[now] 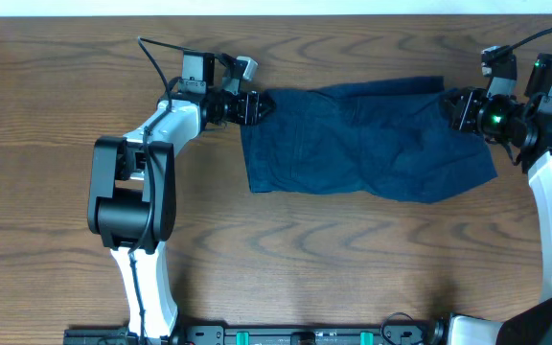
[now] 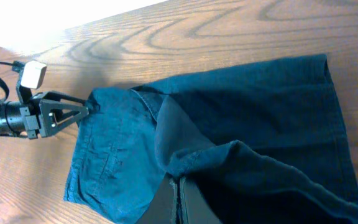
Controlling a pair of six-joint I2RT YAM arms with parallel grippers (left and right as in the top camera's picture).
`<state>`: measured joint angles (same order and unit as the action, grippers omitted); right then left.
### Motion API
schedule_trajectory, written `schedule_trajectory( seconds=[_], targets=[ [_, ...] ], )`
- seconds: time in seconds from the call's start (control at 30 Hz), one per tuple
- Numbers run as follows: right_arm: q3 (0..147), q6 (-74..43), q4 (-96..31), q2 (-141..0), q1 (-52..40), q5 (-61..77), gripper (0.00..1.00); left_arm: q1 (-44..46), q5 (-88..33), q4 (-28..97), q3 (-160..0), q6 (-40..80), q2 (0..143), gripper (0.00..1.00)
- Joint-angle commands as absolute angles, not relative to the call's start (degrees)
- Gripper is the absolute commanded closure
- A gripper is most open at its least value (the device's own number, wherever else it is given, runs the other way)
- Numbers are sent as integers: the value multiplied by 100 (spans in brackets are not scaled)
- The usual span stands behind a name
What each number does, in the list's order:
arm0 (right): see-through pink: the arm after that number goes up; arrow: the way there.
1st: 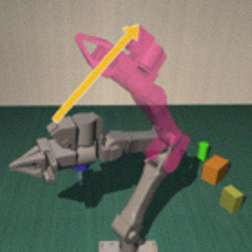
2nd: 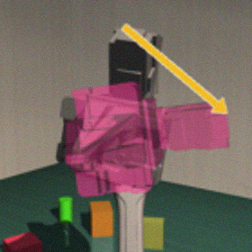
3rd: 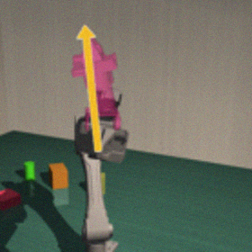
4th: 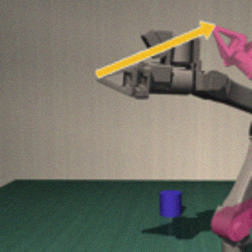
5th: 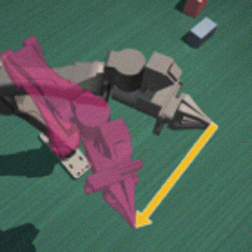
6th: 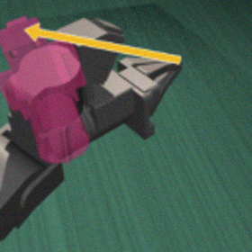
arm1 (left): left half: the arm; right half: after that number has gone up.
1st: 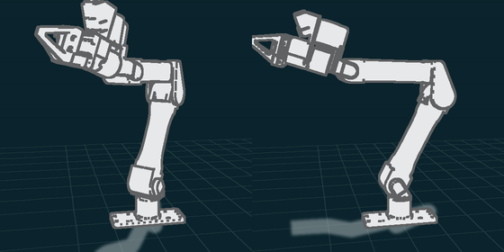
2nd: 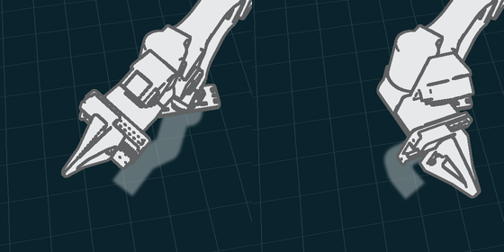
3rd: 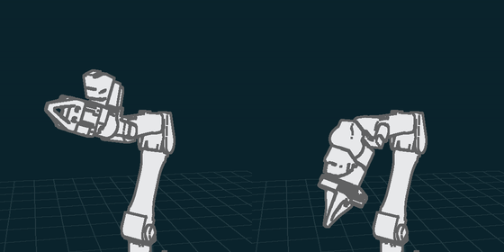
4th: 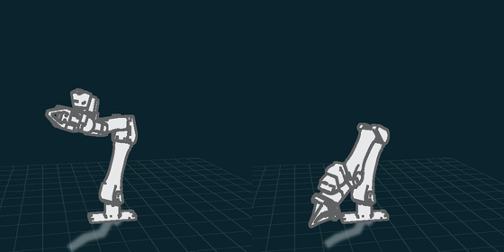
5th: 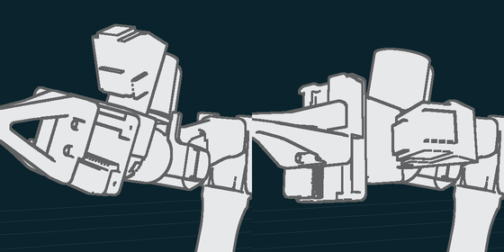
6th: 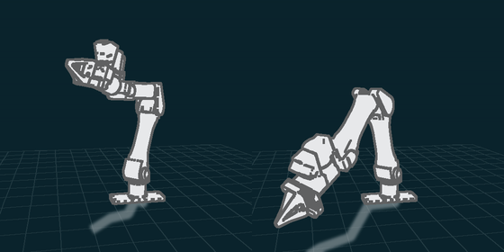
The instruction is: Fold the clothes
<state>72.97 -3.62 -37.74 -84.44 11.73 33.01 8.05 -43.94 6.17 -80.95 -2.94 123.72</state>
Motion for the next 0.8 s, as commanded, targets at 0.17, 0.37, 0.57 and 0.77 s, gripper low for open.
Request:
schedule_trajectory(
  seconds=[0.17, 0.37, 0.57, 0.77],
  targets=[
    [7336, -268, -3822, -8455, 1192, 3299, 99, 843, -4388, 364, -8073, -292, 12376, 34],
    [7336, -268, -3830, -8455, 1192, 3299, 99, 939, -4261, 261, -8073, -292, 12381, 40],
    [7336, -268, -3830, -8455, 1192, 3297, 99, 1162, -3822, 434, -8073, -294, 12411, 58],
    [7336, -248, -3747, -8455, 1194, 3052, 99, 1129, -3793, 687, -8090, -209, 12315, 94]
  ],
)
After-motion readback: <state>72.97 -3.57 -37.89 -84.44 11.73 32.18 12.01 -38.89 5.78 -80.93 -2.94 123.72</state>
